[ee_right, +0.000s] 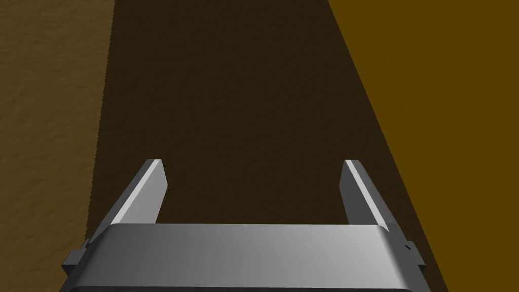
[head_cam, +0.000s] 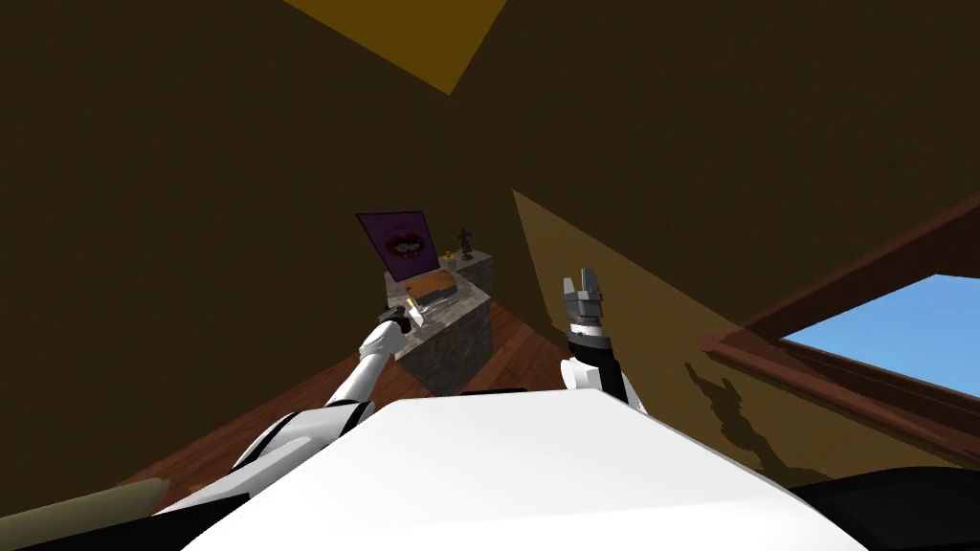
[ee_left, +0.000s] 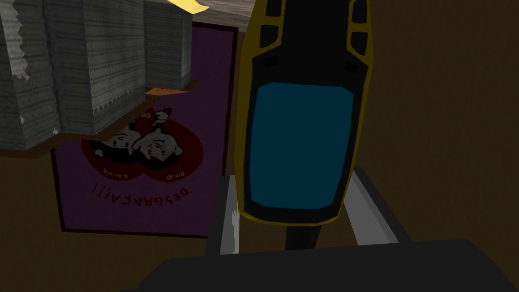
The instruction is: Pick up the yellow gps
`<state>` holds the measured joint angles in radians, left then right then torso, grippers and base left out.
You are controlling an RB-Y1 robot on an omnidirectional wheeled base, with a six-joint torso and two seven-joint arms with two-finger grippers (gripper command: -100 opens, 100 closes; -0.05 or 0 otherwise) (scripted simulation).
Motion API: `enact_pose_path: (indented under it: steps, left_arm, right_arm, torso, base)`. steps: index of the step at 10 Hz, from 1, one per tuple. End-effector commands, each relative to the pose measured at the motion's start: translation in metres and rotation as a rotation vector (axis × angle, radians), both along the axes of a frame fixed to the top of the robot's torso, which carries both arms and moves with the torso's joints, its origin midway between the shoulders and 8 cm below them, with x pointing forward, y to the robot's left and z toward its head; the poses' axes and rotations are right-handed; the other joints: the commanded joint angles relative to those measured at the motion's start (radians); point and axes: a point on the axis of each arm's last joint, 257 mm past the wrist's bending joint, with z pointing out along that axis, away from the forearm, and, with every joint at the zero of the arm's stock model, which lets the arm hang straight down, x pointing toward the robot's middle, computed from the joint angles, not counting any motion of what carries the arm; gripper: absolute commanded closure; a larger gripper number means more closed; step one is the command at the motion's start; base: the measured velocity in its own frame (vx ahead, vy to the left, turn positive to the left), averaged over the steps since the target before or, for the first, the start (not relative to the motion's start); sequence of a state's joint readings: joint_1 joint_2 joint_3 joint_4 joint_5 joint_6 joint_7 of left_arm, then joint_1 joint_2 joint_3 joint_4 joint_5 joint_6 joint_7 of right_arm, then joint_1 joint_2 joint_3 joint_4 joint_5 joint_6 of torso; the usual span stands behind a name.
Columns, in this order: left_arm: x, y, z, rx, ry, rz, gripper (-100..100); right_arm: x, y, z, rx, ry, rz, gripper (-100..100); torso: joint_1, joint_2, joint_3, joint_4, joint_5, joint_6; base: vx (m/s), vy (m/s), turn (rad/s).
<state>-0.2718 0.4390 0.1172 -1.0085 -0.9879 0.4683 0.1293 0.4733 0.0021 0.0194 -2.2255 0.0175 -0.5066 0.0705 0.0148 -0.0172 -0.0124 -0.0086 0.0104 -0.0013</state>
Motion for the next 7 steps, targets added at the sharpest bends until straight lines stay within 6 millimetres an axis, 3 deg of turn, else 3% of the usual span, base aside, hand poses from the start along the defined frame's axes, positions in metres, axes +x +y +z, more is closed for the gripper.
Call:
enact_pose_path:
  steps: [1, 3, 4, 6, 7]
  left_arm:
    - [0.0, -0.016, -0.007, -0.01, 0.008, -0.064, 100]
    - [0.003, -0.019, -0.003, -0.001, 0.016, -0.079, 100]
    - [0.003, -0.036, -0.006, -0.017, 0.007, -0.139, 100]
    - [0.005, -0.038, -0.004, -0.004, 0.019, -0.152, 100]
    - [0.003, -0.055, -0.007, -0.021, 0.006, -0.211, 100]
  right_arm:
    - [0.0, 0.0, 0.0, 0.0, 0.0, 0.0, 0]
    - [0.0, 0.0, 0.0, 0.0, 0.0, 0.0, 0]
    - [0.0, 0.0, 0.0, 0.0, 0.0, 0.0, 0]
    - [0.0, 0.0, 0.0, 0.0, 0.0, 0.0, 0]
    - [0.0, 0.0, 0.0, 0.0, 0.0, 0.0, 0]
  torso:
    - [0.0, 0.0, 0.0, 0.0, 0.0, 0.0]
    - [-0.002, -0.004, -0.003, -0.002, 0.0, -0.001]
    - [0.0, -0.001, -0.001, -0.002, 0.001, 0.002]
    - [-0.001, -0.003, -0.003, -0.003, 0.003, 0.0]
    - [0.002, -0.002, -0.003, -0.003, 0.003, 0.002]
  base:
    - [0.145, -0.057, 0.304]
    - [0.106, -0.065, 0.196]
    - [0.097, -0.079, 0.313]
    - [0.098, -0.055, 0.17]
    - [0.133, -0.059, 0.325]
